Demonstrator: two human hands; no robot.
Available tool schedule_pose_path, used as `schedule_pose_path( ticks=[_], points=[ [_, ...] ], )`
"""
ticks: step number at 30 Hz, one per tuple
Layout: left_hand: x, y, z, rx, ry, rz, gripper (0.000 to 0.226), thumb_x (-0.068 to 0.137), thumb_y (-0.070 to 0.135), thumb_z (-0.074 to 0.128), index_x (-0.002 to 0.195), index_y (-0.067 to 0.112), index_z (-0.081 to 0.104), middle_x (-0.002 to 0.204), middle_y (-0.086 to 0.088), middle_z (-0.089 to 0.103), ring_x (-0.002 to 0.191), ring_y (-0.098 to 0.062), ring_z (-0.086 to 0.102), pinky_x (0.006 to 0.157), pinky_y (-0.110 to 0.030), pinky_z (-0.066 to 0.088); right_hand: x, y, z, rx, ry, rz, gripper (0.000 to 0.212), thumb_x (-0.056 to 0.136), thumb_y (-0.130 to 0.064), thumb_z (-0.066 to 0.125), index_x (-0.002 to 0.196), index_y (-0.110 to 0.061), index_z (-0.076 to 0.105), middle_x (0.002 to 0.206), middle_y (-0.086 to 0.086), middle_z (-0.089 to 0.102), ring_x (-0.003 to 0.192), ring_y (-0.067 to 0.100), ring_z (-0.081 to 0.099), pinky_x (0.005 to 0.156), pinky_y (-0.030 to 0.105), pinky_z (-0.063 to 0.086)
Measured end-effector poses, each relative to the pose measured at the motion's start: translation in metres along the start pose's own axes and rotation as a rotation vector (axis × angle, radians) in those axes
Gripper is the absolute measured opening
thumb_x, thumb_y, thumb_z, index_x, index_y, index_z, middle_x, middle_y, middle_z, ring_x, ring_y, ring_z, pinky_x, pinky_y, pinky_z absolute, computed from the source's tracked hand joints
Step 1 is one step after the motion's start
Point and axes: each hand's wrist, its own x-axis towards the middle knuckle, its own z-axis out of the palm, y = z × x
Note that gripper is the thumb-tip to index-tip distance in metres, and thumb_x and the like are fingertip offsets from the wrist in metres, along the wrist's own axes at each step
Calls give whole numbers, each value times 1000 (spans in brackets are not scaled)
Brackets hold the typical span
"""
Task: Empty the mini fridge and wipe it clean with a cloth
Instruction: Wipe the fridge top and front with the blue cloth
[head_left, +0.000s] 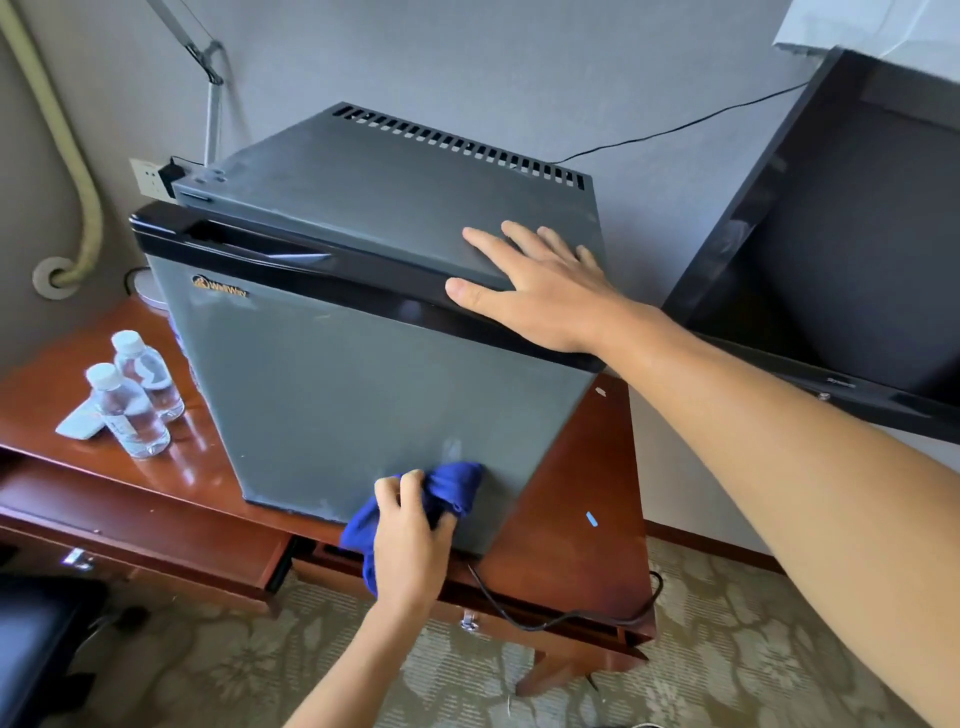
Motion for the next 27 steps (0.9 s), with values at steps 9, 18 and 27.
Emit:
schedule_pose_path(
  ticks=[9,18,27],
  points=[
    [51,32,-54,472,333,1214,50,89,3,65,136,21,62,121,-14,68,105,-35,65,70,-41,49,2,1,1,-22,-15,0,83,77,-96,19,151,-62,4,170,-13,1,157,24,-4,124,55,-1],
    [80,0,-44,880,-29,1410,71,88,40,52,157,26,43,136,4,48,118,-20,45,80,-38,34,4,3,3,-5,-12,11,84,76,-96,21,152,-61,8,170,-13,3,157,22,-2,124,54,-1],
    [69,-87,3,1079,-852,1288,109,48,47,79,151,27,51,149,15,56,129,0,51,126,-28,-2,3,0,1,9,-5,35,84,75,-96,23,151,-62,10,169,-15,4,157,20,-3,124,54,-1]
  ],
)
